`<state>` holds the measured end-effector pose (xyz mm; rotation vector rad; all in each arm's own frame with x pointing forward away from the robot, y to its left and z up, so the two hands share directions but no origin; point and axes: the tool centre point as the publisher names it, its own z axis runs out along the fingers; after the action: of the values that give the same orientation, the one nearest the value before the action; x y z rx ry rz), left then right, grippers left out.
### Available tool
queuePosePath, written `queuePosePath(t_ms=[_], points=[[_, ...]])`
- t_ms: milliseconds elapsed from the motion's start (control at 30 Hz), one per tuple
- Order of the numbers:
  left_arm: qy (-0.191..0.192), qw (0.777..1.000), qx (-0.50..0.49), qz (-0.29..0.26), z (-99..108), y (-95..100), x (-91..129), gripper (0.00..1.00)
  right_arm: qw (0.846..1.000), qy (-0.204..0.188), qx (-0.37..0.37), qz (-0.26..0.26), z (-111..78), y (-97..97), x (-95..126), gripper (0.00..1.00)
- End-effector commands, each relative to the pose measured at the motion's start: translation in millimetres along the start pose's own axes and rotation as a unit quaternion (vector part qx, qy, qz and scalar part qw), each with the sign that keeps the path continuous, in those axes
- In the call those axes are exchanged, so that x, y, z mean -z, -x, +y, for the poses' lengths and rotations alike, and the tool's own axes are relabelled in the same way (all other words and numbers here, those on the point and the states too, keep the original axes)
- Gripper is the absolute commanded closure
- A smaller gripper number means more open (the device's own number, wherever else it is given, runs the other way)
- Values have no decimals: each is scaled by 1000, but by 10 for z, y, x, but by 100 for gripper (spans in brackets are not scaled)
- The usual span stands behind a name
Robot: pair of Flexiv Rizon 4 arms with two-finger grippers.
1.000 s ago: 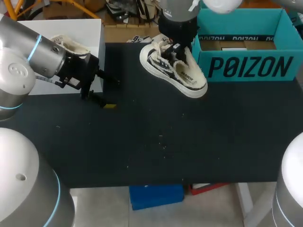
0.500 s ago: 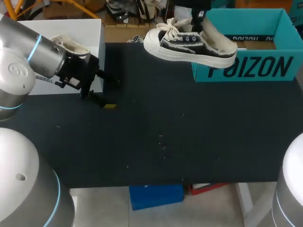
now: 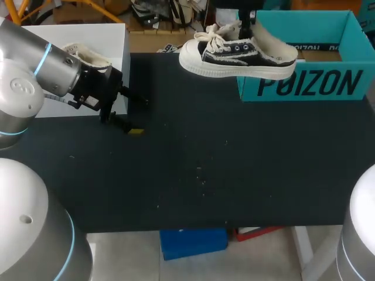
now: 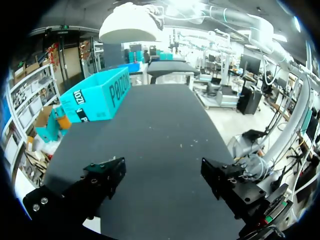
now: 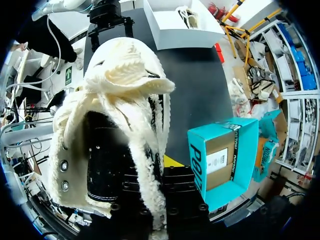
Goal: Take the shoe out of the shoebox, open the shoe tongue, remove and reinsert the insole, then place the shoe into the shoebox
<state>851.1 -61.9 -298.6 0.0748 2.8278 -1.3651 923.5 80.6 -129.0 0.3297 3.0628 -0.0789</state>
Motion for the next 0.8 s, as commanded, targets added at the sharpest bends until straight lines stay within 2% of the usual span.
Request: queuePosePath(t_ms=[33,133,400,633,800], points=[[3,1000,1,1,-6,-2,0,0,1000,-1,0,1,1,6,25,100],[3,1000,1,1,-6,-2,0,0,1000,-5,-11,-2,-69,108,53,100],[3,1000,1,1,-6,-2,0,0,1000,-7,8,-15,-230,621,40,100],[3,1000,1,1,-6,-2,0,0,999,-9,31,4,-358,1132,-152,100],[3,1000,1,1,-6,-2,0,0,999,-14,42,12,-589,1484,-260,100]])
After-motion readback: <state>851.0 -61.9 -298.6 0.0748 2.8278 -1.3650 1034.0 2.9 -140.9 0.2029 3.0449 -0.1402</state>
